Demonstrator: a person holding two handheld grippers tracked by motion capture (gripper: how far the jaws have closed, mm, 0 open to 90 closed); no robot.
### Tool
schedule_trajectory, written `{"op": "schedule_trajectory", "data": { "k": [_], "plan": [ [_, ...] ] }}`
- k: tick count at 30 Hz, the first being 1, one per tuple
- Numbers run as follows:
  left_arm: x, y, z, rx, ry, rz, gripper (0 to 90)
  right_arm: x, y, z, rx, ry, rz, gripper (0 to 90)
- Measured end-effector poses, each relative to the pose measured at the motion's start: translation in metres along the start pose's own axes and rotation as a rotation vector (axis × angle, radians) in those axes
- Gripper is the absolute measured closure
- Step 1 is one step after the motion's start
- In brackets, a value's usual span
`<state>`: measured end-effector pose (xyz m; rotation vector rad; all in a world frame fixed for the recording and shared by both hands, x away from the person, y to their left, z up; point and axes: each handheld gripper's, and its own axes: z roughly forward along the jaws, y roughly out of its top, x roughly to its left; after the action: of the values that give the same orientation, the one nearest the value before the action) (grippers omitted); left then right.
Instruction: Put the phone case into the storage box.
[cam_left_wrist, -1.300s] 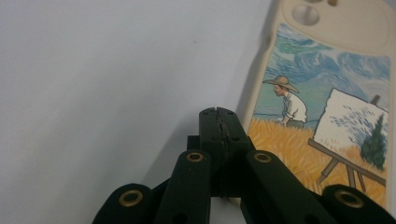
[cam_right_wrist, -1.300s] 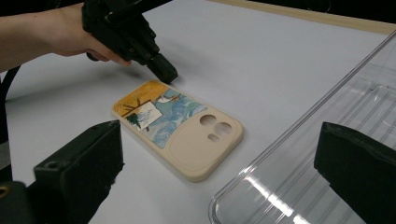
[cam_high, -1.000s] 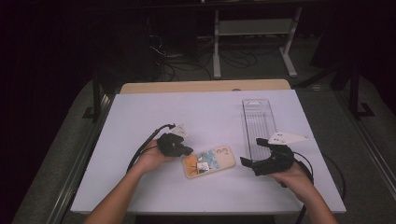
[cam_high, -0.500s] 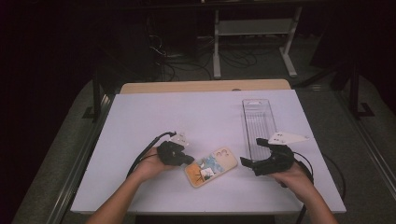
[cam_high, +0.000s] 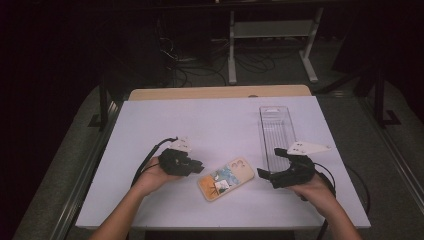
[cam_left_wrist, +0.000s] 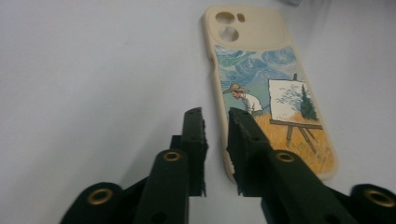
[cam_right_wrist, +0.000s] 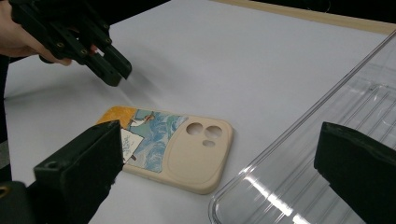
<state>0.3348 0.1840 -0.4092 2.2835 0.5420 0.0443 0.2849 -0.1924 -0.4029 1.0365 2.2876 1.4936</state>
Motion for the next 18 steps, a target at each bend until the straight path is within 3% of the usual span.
{"op": "schedule_trajectory", "data": {
  "k": [9,14,17,18],
  "plan": [
    [-0.006,-0.028,-0.039,-0.073,0.081,-0.019,42.9,0.000,0.000,0.001,0.000,-0.003,0.001,1.0],
    [-0.010,-0.040,-0.049,-0.110,0.102,-0.047,31.6,0.000,0.000,0.001,0.000,-0.004,0.003,1.0],
    [-0.012,-0.047,-0.051,-0.109,0.128,-0.047,19.0,0.001,0.000,0.001,0.002,-0.004,0.004,1.0],
    [-0.012,-0.050,-0.052,-0.109,0.137,-0.049,19.0,0.001,0.000,0.001,0.002,-0.004,0.004,1.0]
  ]
}}
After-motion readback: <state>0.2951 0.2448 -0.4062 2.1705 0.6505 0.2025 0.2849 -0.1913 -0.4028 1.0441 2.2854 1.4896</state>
